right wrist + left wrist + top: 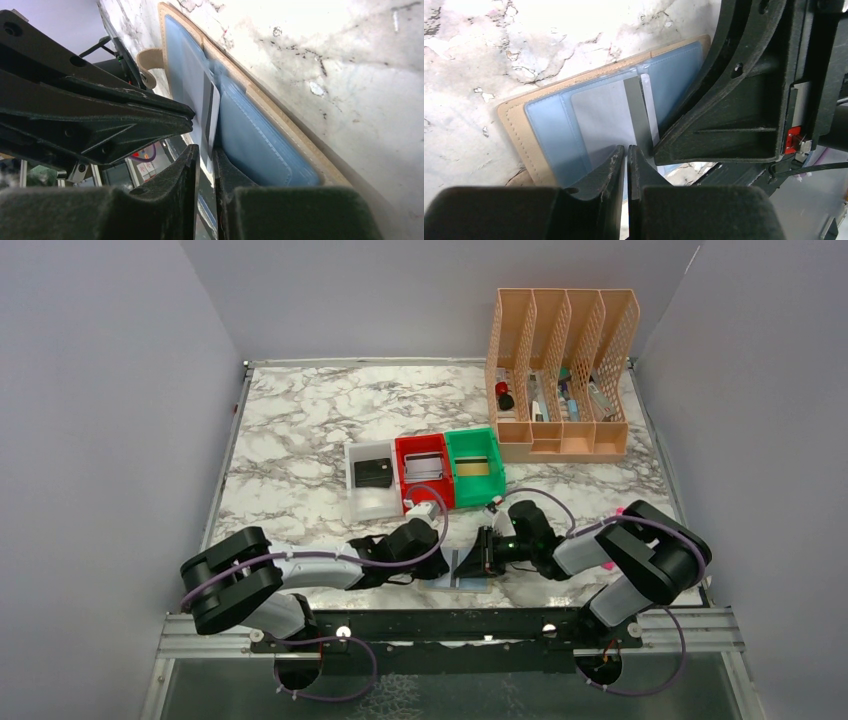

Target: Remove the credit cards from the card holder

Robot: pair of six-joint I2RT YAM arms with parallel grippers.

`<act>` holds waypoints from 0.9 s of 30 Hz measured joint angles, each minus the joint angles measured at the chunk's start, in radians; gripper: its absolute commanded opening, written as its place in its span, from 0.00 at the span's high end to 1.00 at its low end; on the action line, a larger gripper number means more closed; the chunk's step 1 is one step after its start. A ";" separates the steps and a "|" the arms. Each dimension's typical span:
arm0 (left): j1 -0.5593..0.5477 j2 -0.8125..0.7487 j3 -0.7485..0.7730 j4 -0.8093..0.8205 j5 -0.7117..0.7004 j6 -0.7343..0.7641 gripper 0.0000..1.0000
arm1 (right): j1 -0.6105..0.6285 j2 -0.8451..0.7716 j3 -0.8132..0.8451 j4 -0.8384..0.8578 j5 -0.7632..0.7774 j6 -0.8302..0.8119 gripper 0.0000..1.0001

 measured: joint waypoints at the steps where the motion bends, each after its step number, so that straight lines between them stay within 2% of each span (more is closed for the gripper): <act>1: 0.000 -0.004 -0.003 -0.002 -0.002 -0.001 0.90 | 0.000 -0.003 -0.001 0.000 -0.001 0.000 0.80; 6: 0.000 -0.008 -0.006 -0.005 -0.005 -0.003 0.91 | 0.000 -0.004 -0.008 0.010 -0.005 0.003 0.94; 9: -0.002 -0.011 -0.007 -0.007 -0.008 -0.004 0.92 | 0.000 -0.004 -0.014 0.016 -0.005 0.009 0.98; 27: -0.006 -0.027 -0.027 -0.008 -0.019 -0.016 0.95 | -0.019 -0.060 -0.032 -0.055 0.001 -0.027 0.98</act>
